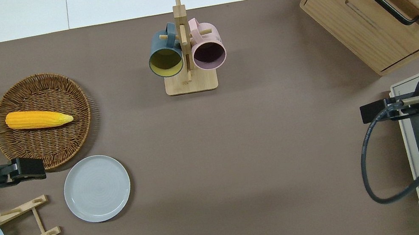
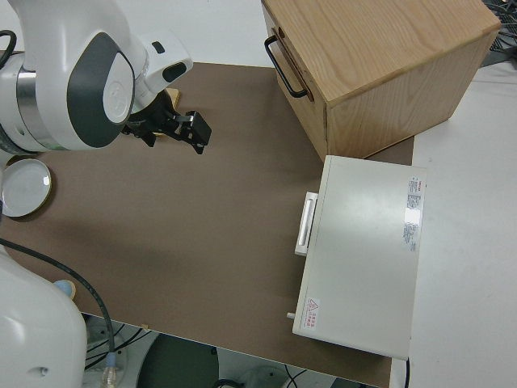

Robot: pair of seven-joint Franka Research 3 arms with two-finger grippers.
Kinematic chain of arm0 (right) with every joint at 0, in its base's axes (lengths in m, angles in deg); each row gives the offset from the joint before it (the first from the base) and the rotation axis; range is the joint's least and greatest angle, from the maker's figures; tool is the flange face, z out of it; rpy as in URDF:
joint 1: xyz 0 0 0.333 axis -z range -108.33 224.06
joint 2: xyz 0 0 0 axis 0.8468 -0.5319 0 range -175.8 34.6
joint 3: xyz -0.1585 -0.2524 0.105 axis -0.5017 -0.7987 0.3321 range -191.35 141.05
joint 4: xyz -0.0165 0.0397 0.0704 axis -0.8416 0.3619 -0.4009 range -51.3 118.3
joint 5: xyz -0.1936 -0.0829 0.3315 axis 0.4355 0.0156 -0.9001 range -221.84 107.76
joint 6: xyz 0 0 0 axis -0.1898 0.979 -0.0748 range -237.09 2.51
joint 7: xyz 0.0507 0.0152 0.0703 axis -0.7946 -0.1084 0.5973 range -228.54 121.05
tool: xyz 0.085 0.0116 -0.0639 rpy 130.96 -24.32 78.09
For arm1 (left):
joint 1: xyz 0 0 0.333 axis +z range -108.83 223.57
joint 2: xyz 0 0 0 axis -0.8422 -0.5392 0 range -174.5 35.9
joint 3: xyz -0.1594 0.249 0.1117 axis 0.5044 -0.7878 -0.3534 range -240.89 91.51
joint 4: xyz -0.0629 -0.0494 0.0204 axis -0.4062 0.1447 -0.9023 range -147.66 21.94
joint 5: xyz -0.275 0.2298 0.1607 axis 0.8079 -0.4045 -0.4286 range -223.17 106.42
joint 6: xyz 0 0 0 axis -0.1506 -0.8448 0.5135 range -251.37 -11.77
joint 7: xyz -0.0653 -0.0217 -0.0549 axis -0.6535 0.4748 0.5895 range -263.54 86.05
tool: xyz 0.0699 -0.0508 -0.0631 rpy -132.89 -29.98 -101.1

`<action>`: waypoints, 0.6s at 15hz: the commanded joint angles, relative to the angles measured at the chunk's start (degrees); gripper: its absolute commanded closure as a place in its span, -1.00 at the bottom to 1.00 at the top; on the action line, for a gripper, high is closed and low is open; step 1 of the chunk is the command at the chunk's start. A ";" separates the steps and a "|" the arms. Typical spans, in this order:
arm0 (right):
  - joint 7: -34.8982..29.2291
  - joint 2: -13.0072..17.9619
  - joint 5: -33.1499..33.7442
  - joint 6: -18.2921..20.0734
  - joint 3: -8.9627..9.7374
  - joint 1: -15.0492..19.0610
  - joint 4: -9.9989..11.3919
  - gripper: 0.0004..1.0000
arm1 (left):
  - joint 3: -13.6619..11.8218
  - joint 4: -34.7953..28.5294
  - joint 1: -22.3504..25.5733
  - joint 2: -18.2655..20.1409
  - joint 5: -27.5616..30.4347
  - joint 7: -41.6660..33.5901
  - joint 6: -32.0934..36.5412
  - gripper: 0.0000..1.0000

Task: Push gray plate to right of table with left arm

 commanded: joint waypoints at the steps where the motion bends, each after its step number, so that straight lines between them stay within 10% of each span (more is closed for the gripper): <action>1: -0.59 1.57 -1.23 -0.01 0.83 1.41 1.56 -0.99 | -0.41 0.94 -0.26 -0.27 -0.96 -0.41 1.60 -0.98; 9: -0.59 1.57 -1.23 -0.01 0.83 1.41 1.56 -0.99 | -1.11 0.41 -0.17 0.08 -1.04 -0.50 1.61 -0.98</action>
